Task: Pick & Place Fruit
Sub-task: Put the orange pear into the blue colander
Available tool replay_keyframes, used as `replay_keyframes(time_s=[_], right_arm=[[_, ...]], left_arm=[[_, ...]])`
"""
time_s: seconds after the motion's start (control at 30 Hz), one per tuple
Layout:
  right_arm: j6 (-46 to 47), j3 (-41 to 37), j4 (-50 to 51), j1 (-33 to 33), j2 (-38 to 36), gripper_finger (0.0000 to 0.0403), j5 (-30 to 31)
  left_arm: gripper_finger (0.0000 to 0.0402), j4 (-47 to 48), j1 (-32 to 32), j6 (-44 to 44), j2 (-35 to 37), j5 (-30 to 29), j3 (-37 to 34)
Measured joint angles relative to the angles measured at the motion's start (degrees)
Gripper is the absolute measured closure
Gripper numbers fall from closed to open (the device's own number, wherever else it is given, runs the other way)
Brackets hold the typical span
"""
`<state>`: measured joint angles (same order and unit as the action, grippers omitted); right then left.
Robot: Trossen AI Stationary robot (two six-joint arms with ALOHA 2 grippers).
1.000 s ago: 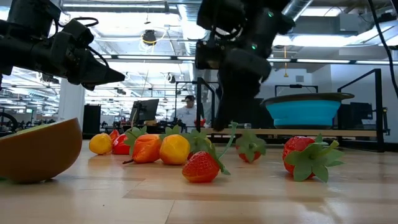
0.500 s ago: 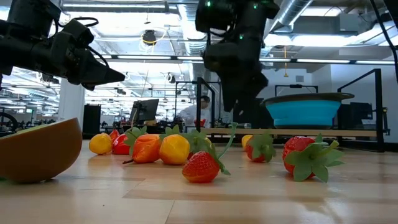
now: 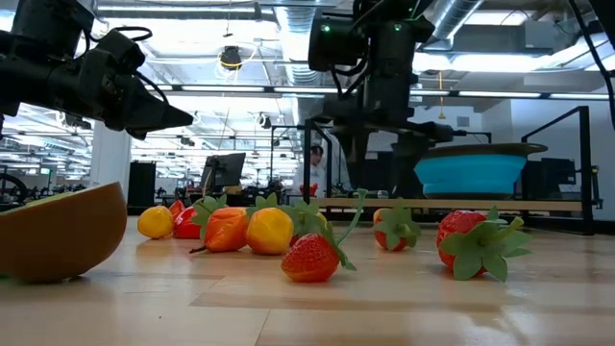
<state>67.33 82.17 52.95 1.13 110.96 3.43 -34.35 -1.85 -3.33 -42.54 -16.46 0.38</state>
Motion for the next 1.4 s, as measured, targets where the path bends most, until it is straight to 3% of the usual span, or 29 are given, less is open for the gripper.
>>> replay_keyframes(time_s=[0.23,0.53,0.9,1.4], right_arm=[[8.9,0.0,0.6,-0.8,0.0,0.0138,6.0],[13.5,-0.1,2.0,-1.6,2.4,0.0138,10.5],[14.4,0.0,0.5,-2.7,7.8,0.0138,7.9],[13.5,0.2,0.0,-2.9,8.5,0.0152,7.2]], left_arm=[[0.0401,0.0,0.0,0.1,0.0,0.0,0.0],[0.0401,0.0,0.0,0.1,0.0,0.0,0.0],[0.0401,0.0,0.0,0.1,0.0,0.0,0.0],[0.0401,0.0,0.0,0.1,0.0,0.0,0.0]])
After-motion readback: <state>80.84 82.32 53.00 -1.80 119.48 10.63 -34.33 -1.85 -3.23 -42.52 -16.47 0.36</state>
